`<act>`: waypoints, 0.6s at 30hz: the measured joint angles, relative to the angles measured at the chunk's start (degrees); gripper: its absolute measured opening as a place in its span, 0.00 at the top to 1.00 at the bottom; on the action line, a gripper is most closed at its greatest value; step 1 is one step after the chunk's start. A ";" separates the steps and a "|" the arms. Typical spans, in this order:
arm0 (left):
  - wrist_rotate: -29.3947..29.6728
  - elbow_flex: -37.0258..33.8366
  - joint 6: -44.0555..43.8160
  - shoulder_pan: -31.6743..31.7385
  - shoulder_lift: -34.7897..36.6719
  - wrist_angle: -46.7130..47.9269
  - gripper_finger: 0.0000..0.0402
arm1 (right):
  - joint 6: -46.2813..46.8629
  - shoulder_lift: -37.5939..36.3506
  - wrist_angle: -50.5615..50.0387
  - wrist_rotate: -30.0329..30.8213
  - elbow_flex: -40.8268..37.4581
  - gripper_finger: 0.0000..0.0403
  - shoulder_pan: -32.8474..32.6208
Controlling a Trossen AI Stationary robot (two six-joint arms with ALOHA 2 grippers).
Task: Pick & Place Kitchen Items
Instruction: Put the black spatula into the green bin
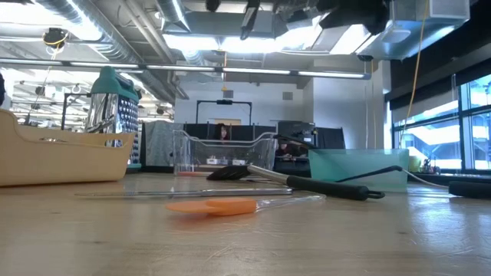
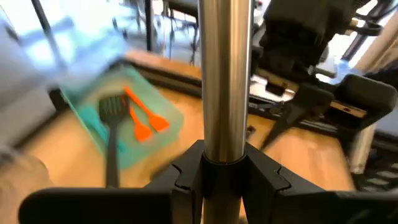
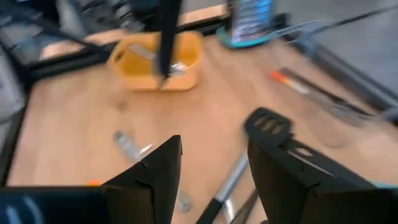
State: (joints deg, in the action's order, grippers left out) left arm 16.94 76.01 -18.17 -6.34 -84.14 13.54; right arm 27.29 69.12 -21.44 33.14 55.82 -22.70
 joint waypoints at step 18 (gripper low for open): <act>-3.88 0.11 -11.09 10.48 -6.16 4.25 0.83 | 19.96 0.59 4.63 35.14 -4.80 0.54 -3.76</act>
State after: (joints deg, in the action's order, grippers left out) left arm 13.06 76.12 -29.26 4.14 -90.30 17.79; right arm 47.25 69.71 -16.81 68.28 51.02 -26.46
